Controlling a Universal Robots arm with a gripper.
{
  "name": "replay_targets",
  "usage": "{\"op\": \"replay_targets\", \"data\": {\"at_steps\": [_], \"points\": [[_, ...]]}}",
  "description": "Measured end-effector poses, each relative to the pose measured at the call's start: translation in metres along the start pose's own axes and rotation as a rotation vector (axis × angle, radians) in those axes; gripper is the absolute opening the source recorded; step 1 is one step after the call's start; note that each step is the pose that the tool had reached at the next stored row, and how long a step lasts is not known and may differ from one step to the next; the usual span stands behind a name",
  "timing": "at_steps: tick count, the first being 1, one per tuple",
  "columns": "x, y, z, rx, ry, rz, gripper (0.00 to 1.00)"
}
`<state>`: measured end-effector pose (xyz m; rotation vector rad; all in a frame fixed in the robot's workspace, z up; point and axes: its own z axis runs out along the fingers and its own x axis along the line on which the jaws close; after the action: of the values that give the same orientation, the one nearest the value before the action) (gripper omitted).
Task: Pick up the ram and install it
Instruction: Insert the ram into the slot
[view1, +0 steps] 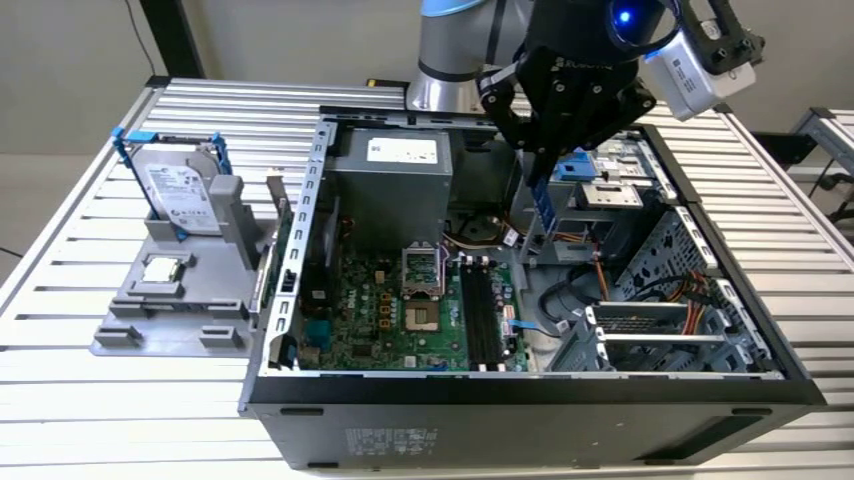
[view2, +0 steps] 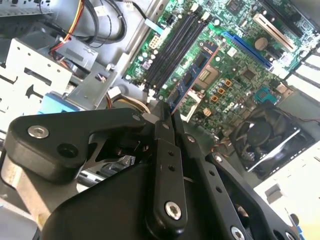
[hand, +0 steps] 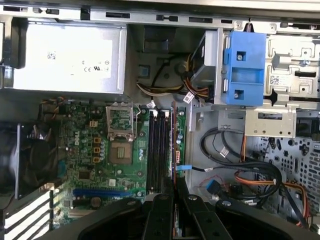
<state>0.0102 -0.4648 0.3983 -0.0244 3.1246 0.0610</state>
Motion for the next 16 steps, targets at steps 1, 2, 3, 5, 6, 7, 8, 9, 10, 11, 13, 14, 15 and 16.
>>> {"op": "replay_targets", "data": {"at_steps": [1, 2, 3, 5, 6, 7, 8, 9, 10, 11, 13, 14, 15, 16], "points": [[-0.0003, -0.0001, 0.0014, -0.0001, 0.0006, 0.001, 0.00], [-0.0006, -0.0001, 0.0028, -0.0002, 0.0011, 0.003, 0.00], [-0.0011, -0.0002, 0.0040, -0.0003, 0.0013, 0.005, 0.00], [-0.0024, -0.0003, 0.0061, -0.0006, 0.0015, 0.011, 0.00], [-0.0032, -0.0003, 0.0072, -0.0006, 0.0015, 0.013, 0.00], [-0.0042, -0.0004, 0.0084, -0.0005, 0.0015, 0.015, 0.00], [-0.0051, -0.0005, 0.0094, -0.0005, 0.0014, 0.017, 0.00], [-0.0058, -0.0005, 0.0104, -0.0005, 0.0013, 0.019, 0.00], [-0.0062, -0.0005, 0.0114, -0.0005, 0.0013, 0.019, 0.00], [-0.0063, -0.0006, 0.0123, -0.0004, 0.0013, 0.020, 0.00], [-0.0063, -0.0007, 0.0142, -0.0005, 0.0012, 0.020, 0.00], [-0.0064, -0.0007, 0.0149, -0.0005, 0.0013, 0.020, 0.00], [-0.0064, -0.0007, 0.0149, -0.0002, 0.0013, 0.019, 0.00], [-0.0064, -0.0007, 0.0150, -0.0001, 0.0014, 0.019, 0.00]]}}
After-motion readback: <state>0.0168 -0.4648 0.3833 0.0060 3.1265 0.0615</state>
